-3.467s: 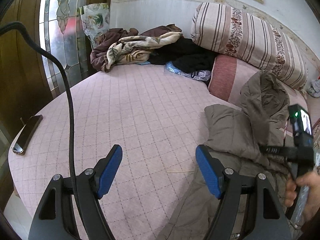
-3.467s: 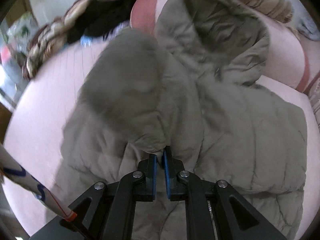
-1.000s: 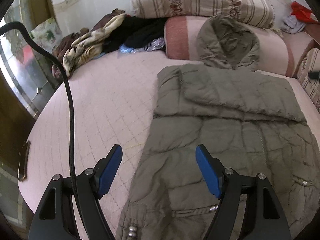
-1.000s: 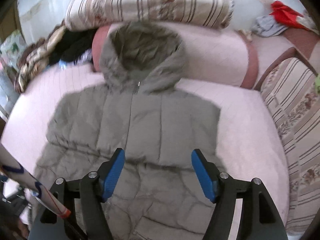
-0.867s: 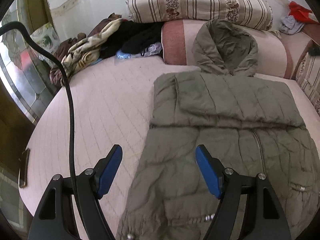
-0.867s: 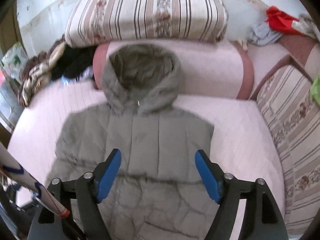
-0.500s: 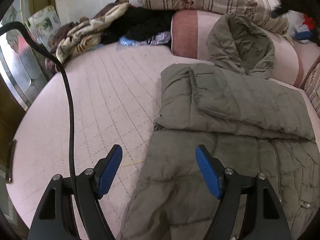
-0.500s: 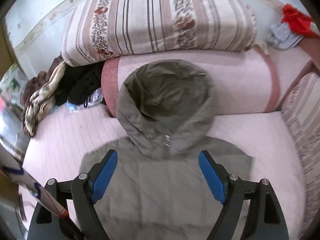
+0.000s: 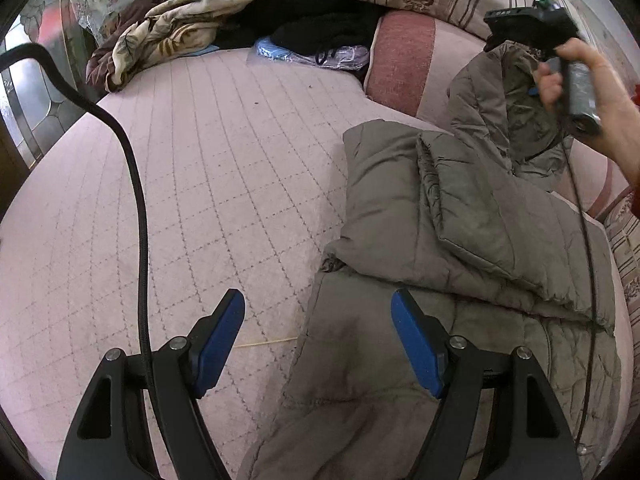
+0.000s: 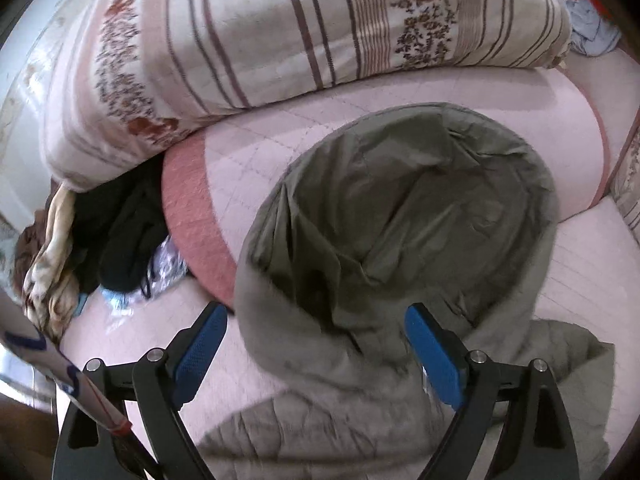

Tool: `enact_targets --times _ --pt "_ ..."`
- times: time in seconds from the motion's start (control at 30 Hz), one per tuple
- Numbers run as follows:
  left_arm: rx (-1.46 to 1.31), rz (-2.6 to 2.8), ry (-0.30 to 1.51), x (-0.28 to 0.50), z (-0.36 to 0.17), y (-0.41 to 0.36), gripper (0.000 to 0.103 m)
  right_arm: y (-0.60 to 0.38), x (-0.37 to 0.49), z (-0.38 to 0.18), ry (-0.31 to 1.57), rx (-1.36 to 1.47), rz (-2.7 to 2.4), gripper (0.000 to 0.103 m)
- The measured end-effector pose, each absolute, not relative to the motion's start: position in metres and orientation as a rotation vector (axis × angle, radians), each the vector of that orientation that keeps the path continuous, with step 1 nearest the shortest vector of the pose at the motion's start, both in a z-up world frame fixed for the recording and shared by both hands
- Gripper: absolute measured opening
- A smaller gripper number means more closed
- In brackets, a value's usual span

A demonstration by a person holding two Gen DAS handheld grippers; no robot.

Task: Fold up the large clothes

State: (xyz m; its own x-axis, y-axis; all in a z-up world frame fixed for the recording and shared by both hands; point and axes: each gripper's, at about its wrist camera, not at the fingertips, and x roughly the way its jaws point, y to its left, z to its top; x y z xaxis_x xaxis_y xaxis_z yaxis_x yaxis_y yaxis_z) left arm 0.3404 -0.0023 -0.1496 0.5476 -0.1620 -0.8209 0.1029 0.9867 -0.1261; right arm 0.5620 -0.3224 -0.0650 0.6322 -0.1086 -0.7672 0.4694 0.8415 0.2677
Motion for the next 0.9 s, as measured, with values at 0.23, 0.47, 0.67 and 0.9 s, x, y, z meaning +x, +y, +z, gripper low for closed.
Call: enact_targets --times 0.23,0.47,0.67,0.9 --pt "-0.028 -0.158 0.999 0.342 -0.159 -0.011 0.075 -0.348 0.588 -0.086 0.833 0.615 -0.338 0.025" --pt "-0.031 -0.153 0.984 0.339 -0.153 -0.008 0.075 -0.337 0.543 -0.064 0.835 0.545 -0.258 0.006" --pt "-0.047 -0.147 0.971 0.334 -0.147 -0.003 0.075 -0.321 0.448 -0.019 0.781 0.529 -0.142 0.006" --pt "-0.065 -0.133 0.960 0.325 -0.141 0.007 0.075 -0.282 0.343 -0.031 0.824 0.545 -0.039 0.006"
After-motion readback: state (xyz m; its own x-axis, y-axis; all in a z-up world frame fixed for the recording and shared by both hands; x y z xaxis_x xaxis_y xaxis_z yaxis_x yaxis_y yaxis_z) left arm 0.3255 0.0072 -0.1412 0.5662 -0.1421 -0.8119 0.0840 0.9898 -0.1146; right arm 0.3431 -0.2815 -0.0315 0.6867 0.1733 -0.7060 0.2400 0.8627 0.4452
